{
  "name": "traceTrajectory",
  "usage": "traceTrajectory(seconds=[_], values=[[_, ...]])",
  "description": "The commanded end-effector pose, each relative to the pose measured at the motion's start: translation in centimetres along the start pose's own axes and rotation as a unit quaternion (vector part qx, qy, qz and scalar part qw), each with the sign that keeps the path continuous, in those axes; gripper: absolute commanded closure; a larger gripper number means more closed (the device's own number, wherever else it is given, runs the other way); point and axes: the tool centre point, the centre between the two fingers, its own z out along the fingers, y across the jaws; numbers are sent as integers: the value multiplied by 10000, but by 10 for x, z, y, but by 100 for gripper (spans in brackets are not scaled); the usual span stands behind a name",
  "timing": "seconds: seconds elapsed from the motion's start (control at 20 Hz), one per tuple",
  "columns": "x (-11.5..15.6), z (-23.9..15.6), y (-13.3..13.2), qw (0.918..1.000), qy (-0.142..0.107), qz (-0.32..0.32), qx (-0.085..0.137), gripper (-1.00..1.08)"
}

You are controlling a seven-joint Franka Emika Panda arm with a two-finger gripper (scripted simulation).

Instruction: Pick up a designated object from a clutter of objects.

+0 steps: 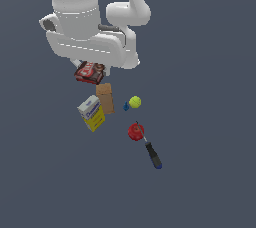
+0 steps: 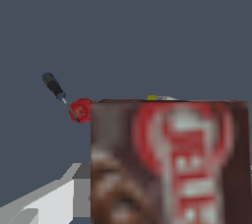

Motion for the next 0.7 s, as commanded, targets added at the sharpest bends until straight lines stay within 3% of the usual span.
traceTrajectory(seconds=[0.0, 0.3, 0.65], values=[[1, -16, 14, 10000, -7, -6, -6, 108], [5, -39, 35, 10000, -6, -6, -12, 108], [7, -43, 38, 10000, -5, -6, -14, 108]])
